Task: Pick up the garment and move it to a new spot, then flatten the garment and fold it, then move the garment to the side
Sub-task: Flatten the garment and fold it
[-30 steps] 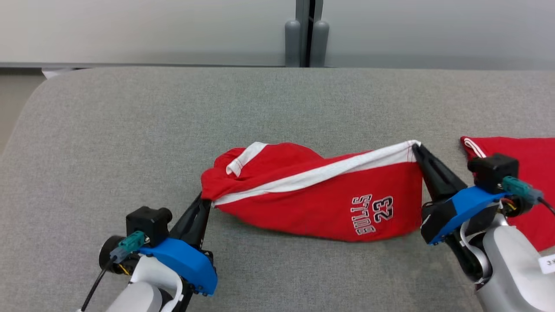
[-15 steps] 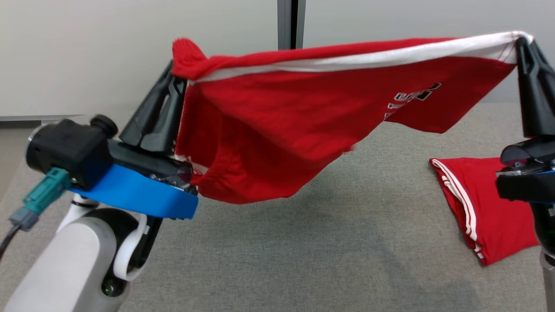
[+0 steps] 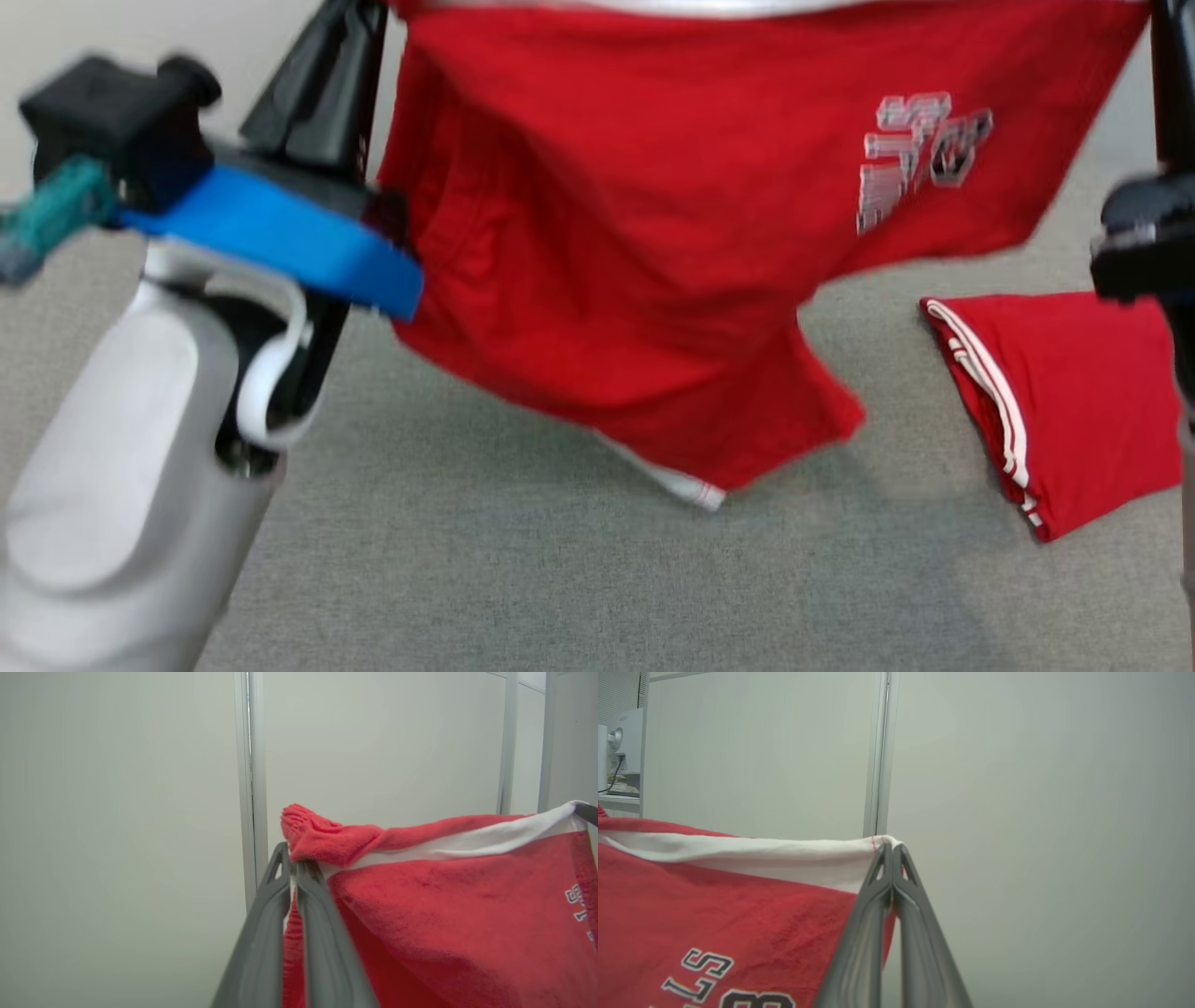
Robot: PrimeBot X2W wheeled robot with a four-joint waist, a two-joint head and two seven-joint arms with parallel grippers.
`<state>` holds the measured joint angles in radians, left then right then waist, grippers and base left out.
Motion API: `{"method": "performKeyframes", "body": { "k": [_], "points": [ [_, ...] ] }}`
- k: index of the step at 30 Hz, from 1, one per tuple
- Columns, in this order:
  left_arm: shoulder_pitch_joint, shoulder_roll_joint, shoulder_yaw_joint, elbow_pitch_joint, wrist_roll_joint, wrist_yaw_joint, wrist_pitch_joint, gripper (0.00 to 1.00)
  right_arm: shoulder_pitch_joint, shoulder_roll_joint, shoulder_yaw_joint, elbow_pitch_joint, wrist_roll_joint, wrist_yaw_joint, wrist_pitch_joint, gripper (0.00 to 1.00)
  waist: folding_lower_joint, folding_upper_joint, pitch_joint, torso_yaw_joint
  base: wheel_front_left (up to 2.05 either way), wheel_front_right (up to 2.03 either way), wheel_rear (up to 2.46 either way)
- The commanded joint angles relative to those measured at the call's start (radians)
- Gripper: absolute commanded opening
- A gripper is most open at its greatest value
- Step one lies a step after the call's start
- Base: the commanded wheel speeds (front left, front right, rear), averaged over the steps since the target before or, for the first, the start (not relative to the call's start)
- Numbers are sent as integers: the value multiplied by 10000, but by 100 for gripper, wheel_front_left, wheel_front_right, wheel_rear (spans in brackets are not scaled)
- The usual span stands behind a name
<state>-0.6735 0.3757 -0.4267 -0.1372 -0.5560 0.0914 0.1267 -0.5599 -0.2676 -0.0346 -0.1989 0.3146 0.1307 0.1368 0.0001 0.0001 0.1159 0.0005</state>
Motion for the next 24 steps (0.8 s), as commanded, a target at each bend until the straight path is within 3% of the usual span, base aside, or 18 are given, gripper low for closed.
{"method": "performKeyframes", "body": {
  "k": [1, 8, 13, 19, 24],
  "points": [
    [-611, -222, 73, 745, -141, -191, -225, 0, -748, -98, 132, 543, 157, 1, -85, 0, -1, -1, 272, 80, 0, 0, 0],
    [-3275, -1194, 341, 5184, -127, -1058, -2118, 0, -4131, 260, 792, 3926, 362, -1, -989, 0, -1, -1, 885, -251, 0, 0, 0],
    [-4223, -1713, 587, 8445, -288, -1272, -3175, 0, -5459, 1002, 1638, 6651, 556, -1, -1955, 0, -1, -1, 1022, -578, 0, 0, 0],
    [-3545, -2476, 804, 11822, -990, -1645, -3377, 0, -4704, 1773, 3042, 9640, 1138, 1, -2952, 0, -1, -1, 1178, -732, 0, 0, 0],
    [-2248, -2929, 805, 13444, -1451, -1960, -3512, 0, -3261, 2078, 4128, 11220, 2108, 1, -3493, 0, -1, -1, 1263, -730, 0, 0, 0]
  ]
}}
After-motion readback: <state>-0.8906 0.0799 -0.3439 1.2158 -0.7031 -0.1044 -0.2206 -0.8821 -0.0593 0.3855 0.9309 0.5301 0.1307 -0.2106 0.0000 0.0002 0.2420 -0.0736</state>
